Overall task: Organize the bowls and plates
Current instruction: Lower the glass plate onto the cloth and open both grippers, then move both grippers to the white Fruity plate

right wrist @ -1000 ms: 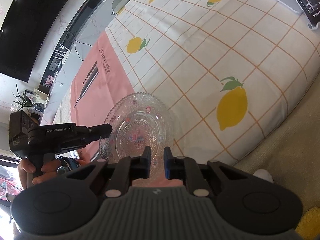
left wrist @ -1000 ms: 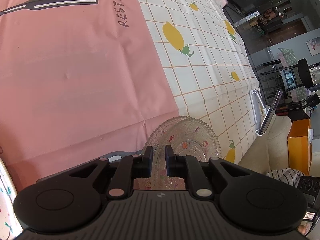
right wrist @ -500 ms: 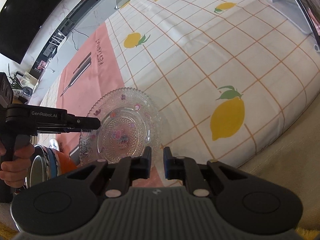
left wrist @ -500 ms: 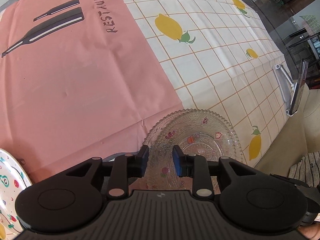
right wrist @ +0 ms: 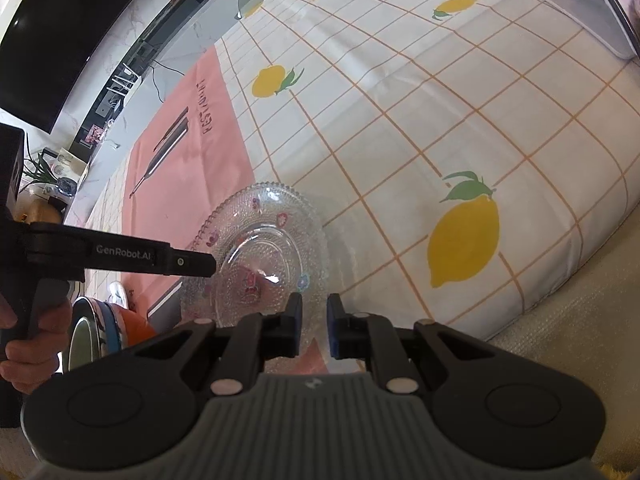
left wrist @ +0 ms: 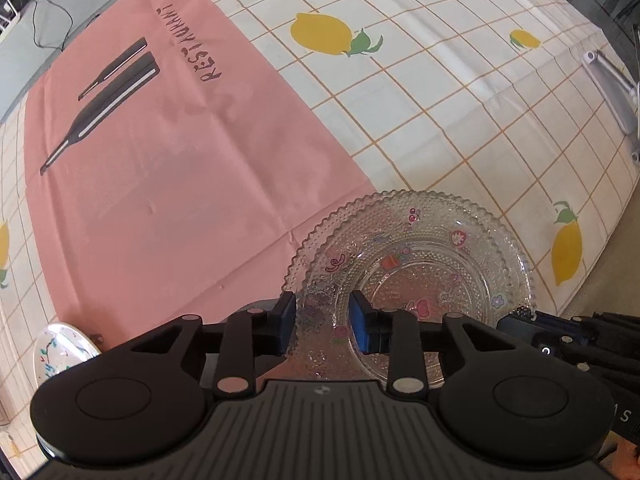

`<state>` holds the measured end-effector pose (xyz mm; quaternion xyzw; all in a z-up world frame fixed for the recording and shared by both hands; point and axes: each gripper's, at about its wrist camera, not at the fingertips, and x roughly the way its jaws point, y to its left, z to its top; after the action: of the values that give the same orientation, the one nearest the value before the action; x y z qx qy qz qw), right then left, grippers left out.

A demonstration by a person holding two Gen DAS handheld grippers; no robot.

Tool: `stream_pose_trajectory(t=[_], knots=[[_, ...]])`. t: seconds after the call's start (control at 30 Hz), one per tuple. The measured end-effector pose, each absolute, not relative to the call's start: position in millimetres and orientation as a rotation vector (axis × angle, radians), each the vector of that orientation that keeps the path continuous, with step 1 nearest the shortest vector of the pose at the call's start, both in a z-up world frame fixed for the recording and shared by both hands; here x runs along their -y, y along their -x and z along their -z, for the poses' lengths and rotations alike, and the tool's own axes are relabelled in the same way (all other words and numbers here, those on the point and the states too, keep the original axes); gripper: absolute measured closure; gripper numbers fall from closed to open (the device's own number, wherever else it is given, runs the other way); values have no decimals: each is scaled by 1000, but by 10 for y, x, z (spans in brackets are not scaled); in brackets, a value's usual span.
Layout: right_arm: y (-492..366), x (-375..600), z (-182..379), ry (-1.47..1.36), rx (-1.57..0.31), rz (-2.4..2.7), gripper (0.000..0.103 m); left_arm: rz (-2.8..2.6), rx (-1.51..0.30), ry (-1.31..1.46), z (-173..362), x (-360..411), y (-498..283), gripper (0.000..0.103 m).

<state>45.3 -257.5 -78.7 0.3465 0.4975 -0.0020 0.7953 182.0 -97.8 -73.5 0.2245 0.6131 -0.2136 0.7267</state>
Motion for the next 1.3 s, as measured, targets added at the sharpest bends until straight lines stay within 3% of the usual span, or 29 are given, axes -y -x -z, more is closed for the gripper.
stream_pose_trajectory(t=[0.17,0.2,0.5,0.53,0.57,0.63,0.7,0.77,0.93,1.0,1.3], knots=[[-456,2576,791,-742,-1067,-7,92,464,-1335,-537,715,1020,-1805,63],[-458,2584,792,-742,-1067,-9,92,448,-1313,-548,689,1016,-1803,55],[-436,2583,634,-683,-1037,-6,87,412,-1093,-329,198,643,-1775,26],[-429,2579,586,-663,-1022,-2,82,406,-1080,-293,139,581,-1762,26],[-427,2569,532,-642,-1007,2,60,403,-1068,-252,69,512,-1749,26],[-423,2544,391,-583,-963,14,37,391,-1041,-167,-47,355,-1717,26],[-422,2507,250,-528,-919,12,34,368,-995,-94,-158,195,-1659,25],[-446,2461,128,-489,-891,1,19,317,-928,-40,-282,13,-1576,23],[-604,2292,-158,-438,-825,-96,7,240,-812,60,-501,-458,-1392,15],[-712,2216,-262,-440,-809,-158,7,208,-788,100,-554,-664,-1319,4],[-1403,1679,-549,-391,-804,-504,6,-38,-586,287,-416,-1550,-978,2]])
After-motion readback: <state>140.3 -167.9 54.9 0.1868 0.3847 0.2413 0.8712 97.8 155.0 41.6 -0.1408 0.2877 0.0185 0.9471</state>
